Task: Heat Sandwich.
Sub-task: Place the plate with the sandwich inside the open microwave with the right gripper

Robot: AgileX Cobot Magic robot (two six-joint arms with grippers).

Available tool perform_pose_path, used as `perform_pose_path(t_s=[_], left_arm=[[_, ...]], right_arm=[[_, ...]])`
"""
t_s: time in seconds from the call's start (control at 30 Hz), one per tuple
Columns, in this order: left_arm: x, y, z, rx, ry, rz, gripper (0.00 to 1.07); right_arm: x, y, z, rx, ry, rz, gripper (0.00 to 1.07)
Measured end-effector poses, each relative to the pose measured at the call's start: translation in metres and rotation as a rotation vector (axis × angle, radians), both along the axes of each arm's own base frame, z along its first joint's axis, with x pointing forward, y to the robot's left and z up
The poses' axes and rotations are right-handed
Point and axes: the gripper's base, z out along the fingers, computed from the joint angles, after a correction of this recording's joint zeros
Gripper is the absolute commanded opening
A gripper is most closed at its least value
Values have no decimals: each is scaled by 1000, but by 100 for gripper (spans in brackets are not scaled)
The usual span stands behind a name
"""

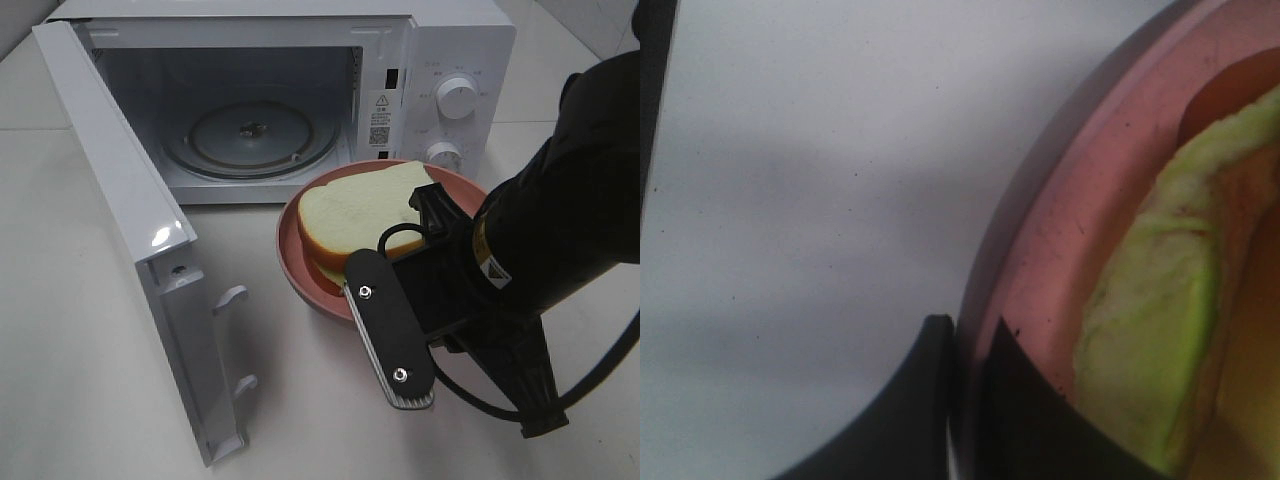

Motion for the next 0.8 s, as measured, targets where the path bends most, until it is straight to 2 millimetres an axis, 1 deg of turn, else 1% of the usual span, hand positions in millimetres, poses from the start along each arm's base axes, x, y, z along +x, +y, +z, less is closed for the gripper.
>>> perform_pose_path(t_s=[0.23, 0.6, 0.8], left_arm=[[0, 0, 0, 0, 0, 0, 101], [0, 0, 0, 0, 0, 0, 101], [0, 0, 0, 0, 0, 0, 101]], right_arm=[[9, -10, -1, -19, 36, 89, 0], [17, -22, -3, -6, 97, 229, 0], [21, -27, -3, 9, 115, 267, 0]])
